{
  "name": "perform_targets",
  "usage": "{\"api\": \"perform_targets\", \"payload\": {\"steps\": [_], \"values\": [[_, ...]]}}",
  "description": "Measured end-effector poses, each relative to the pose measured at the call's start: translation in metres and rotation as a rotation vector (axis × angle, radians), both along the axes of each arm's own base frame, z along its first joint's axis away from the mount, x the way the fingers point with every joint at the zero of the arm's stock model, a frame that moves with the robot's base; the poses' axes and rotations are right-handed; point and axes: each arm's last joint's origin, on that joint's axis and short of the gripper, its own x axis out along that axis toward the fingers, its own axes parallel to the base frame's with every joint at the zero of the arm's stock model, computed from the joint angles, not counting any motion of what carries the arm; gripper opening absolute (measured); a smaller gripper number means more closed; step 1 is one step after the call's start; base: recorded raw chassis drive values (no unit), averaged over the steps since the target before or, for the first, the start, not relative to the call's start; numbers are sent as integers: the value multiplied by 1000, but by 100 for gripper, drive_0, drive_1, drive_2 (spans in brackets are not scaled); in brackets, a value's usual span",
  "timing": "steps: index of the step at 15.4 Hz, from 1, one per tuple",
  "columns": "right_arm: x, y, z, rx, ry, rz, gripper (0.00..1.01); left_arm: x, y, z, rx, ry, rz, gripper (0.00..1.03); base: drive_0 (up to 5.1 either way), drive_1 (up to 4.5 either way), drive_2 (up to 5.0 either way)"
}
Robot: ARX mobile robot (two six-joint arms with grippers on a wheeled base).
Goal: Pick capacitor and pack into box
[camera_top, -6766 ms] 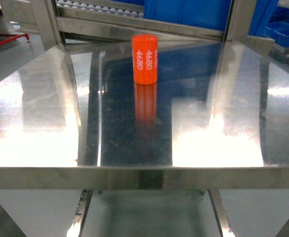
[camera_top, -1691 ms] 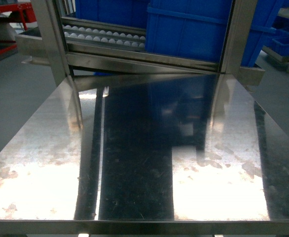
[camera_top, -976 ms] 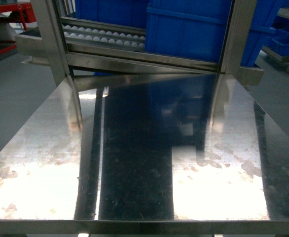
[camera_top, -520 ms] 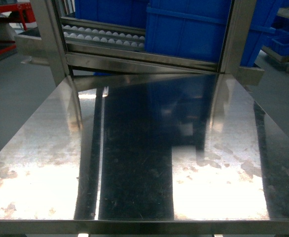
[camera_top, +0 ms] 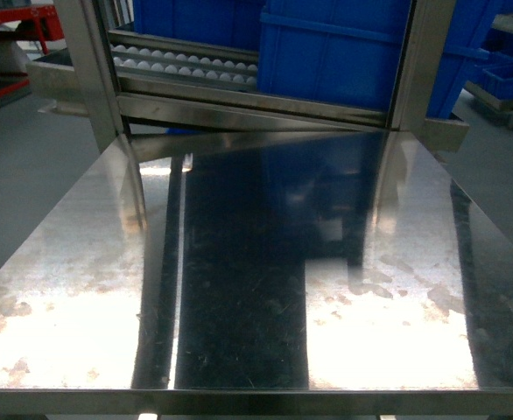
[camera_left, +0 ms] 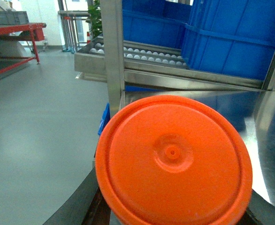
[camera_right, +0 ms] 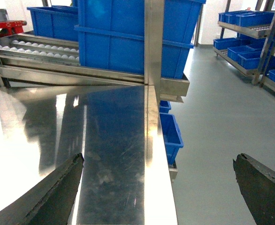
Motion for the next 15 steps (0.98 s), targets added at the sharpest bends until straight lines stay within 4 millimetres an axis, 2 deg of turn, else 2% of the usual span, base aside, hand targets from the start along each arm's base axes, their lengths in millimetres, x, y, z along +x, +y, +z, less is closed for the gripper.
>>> {"api": "perform_targets", "payload": {"steps": [3,4,15], "values": [[0,0,0,0,0,0,98,-9,0,-7,0,58,-3,45,0,0,0],[0,0,0,0,0,0,98,-13,0,-1,0,-11,-1,45,0,0,0],[0,0,0,0,0,0,98,-12,0,-3,0,10,0,45,0,0,0]]}}
